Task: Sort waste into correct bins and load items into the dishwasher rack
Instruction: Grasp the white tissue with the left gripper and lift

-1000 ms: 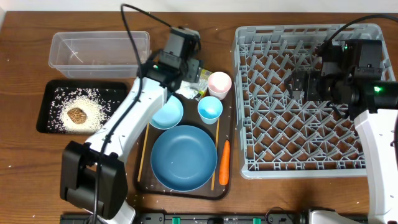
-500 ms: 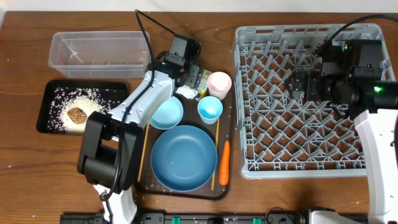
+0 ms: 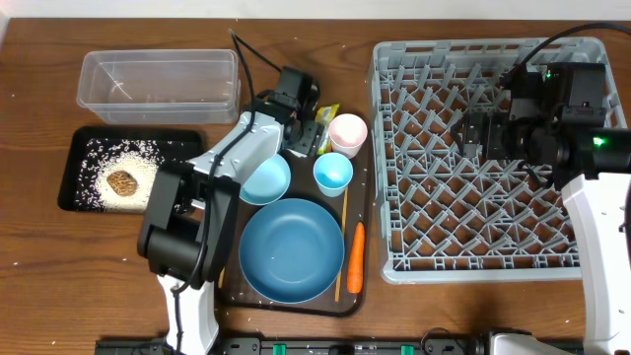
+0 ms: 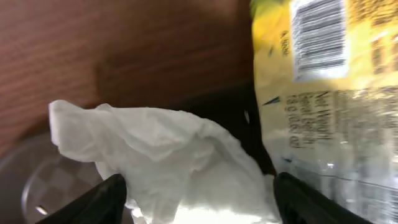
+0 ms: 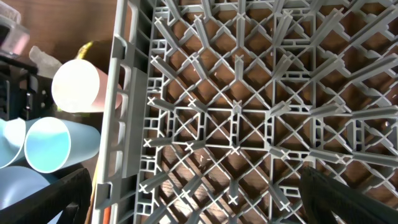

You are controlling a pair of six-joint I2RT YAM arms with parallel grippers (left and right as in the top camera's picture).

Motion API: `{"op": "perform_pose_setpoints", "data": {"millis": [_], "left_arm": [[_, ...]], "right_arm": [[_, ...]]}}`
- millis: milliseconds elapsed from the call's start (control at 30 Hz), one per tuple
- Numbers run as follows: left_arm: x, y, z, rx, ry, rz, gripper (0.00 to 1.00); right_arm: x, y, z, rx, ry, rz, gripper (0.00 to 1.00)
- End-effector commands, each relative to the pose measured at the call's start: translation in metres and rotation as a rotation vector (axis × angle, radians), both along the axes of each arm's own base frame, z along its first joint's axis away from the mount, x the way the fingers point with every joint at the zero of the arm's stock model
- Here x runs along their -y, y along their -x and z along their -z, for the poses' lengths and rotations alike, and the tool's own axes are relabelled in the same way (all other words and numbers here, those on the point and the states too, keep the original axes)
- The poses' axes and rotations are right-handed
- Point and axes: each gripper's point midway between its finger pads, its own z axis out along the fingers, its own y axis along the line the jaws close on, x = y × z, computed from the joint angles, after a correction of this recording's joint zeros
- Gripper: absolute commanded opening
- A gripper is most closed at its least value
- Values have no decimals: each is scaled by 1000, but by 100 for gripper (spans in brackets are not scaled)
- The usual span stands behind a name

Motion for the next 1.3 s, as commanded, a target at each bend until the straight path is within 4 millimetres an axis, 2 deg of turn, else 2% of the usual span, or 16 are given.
{"op": "perform_pose_setpoints", "data": {"millis": [0,100,200,367,467,667,767,833,1067,1167,1267], "left_arm": [[3,4,2,-18,5,22,73],[3,4,3,-19,4,22,68],[3,4,5,-23,3,22,57],[3,5,6,-26,2,22,30],[3,5,6,-26,2,22,8],[2,4,2,-19,4,19,6],[-1,3,-16,-1,16,4,6],[-3,2,-36,25,25,-2,6],[-23,-5,-127,206,87,-44,6],[-44,-10,-157,285,83,-94,6],[-68,-20,-170,340,68,-155,6]], "right_arm": [[3,-2,2,-4,5,0,99],[3,-2,2,-4,5,0,99],[3,-2,2,-4,5,0,99],[3,-2,2,-6,5,0,99],[3,-2,2,-5,5,0,99],[3,-1,2,-6,5,0,99],[3,-2,2,-6,5,-1,99],[3,-2,2,-5,6,0,99],[3,-2,2,-5,6,0,99],[3,-2,2,-5,5,-1,99],[3,-2,2,-6,5,0,99]]}}
